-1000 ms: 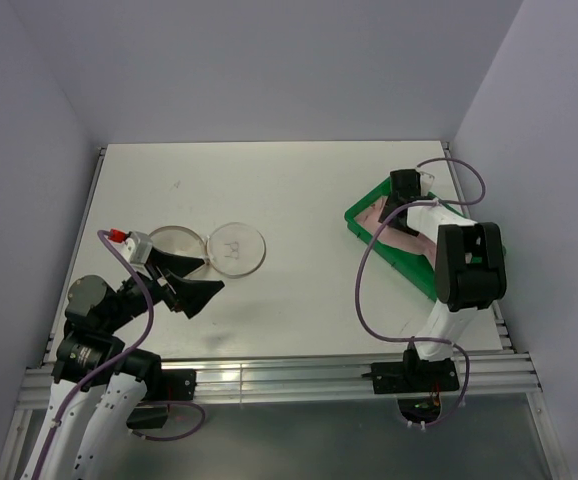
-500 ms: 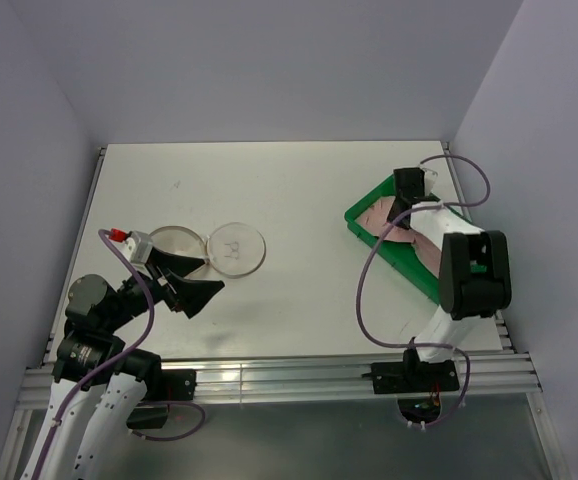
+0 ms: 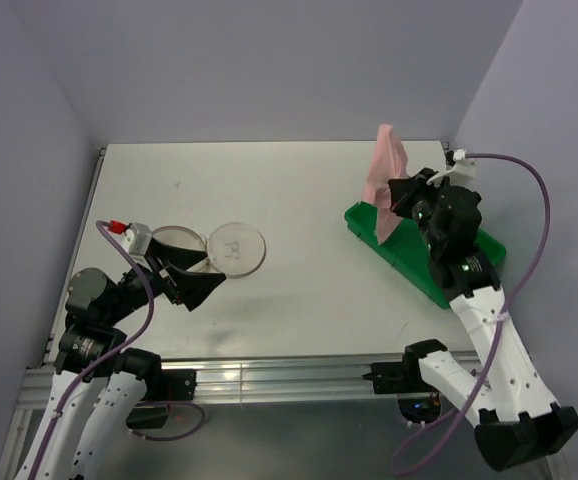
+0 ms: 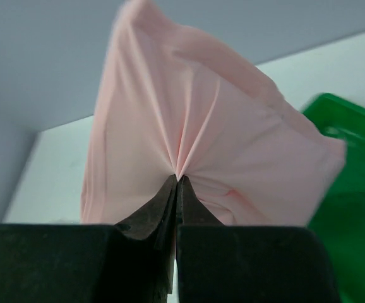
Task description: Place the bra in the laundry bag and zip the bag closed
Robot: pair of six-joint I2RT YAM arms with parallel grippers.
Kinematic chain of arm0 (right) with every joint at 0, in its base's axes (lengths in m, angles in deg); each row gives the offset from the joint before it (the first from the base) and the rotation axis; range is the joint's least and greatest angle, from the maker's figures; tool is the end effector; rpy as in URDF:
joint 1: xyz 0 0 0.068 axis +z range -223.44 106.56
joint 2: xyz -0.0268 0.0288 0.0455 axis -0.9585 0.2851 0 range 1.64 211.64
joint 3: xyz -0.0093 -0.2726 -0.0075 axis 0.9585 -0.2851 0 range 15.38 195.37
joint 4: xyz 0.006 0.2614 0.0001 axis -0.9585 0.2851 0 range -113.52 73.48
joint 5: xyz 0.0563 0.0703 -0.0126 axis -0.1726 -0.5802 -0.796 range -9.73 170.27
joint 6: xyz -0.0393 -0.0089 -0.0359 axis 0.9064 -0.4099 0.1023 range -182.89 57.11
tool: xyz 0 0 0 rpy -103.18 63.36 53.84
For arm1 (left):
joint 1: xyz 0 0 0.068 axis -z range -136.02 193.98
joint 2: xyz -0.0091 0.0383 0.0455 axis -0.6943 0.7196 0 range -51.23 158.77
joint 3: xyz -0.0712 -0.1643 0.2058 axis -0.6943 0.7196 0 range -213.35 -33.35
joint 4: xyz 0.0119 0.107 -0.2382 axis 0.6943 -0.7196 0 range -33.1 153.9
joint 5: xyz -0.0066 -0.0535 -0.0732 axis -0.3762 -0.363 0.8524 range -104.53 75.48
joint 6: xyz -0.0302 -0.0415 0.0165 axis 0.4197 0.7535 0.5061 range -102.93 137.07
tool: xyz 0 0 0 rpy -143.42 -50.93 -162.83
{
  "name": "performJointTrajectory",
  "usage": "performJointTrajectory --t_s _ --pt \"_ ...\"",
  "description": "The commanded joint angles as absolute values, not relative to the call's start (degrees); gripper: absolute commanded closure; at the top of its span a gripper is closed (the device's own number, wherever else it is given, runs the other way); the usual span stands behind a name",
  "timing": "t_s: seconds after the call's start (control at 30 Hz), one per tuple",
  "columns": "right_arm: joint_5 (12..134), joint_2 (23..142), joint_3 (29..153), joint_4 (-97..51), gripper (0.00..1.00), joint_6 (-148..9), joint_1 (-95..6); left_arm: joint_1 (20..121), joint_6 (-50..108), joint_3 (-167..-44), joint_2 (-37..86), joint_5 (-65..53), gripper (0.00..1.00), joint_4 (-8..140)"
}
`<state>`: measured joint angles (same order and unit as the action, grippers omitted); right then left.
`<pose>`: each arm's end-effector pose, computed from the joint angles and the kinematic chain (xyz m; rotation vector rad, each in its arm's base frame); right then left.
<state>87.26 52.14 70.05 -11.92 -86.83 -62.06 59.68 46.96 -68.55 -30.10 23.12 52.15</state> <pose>0.1975 0.0353 0.3808 0.2784 1.6894 0.3560 0.0893 -0.0478 0.3305 0.3561 1.6129 -1.1171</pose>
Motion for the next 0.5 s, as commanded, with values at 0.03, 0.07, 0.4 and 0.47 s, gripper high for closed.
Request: performJointTrajectory --t_s 0.03,0.07,0.4,0.47 --pt "63.9 46.8 69.4 -14.9 1.00 -92.5 -57.9 59.4 49.6 -71.2 -28.8 28.2 0.01 61.9" --pt "61.1 45.7 69.4 -15.8 1.00 -94.9 -57.0 59.4 51.4 -70.6 -28.5 29.0 0.01 63.3" --pt "39.1 43.9 65.7 -33.1 1.00 -107.3 -41.7 60.0 61.4 -61.9 -30.0 30.1 0.01 79.7" --pt "38.7 43.7 64.3 -33.4 1.00 -107.6 -38.8 60.2 62.3 -59.8 -30.0 29.0 0.01 82.7"
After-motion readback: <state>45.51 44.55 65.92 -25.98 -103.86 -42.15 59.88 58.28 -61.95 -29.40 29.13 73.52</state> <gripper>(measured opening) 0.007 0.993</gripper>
